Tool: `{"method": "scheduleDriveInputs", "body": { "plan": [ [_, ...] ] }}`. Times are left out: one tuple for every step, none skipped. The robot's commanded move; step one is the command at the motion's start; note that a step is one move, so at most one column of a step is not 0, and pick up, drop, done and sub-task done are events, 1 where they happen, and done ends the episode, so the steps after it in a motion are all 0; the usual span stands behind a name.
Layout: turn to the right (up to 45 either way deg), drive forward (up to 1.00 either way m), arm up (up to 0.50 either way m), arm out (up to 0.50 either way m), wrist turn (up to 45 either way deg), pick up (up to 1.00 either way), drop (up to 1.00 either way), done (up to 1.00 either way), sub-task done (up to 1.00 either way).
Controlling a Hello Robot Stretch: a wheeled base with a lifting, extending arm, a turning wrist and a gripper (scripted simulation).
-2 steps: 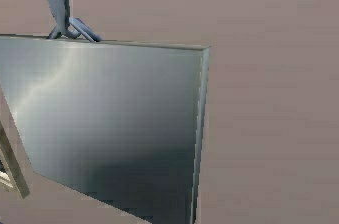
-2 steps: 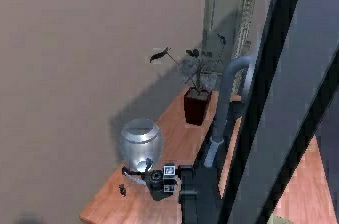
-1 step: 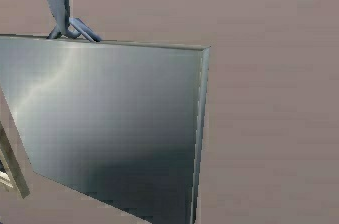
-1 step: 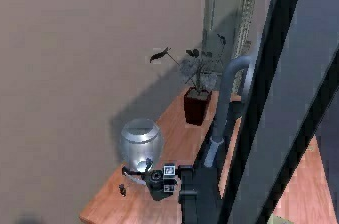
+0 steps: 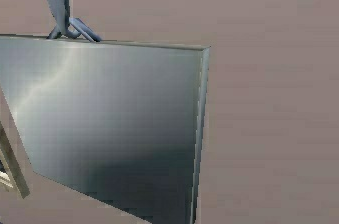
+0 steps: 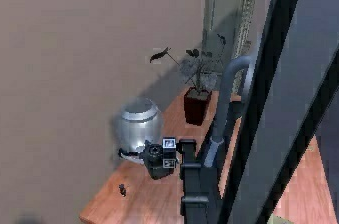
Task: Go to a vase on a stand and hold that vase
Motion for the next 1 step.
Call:
{"method": "scheduleDriveInputs", "body": {
  "plan": [
    [0.0, 0.0, 0.0, 0.0, 0.0, 0.0, 0.0, 1.0, 0.0]
  ]
}}
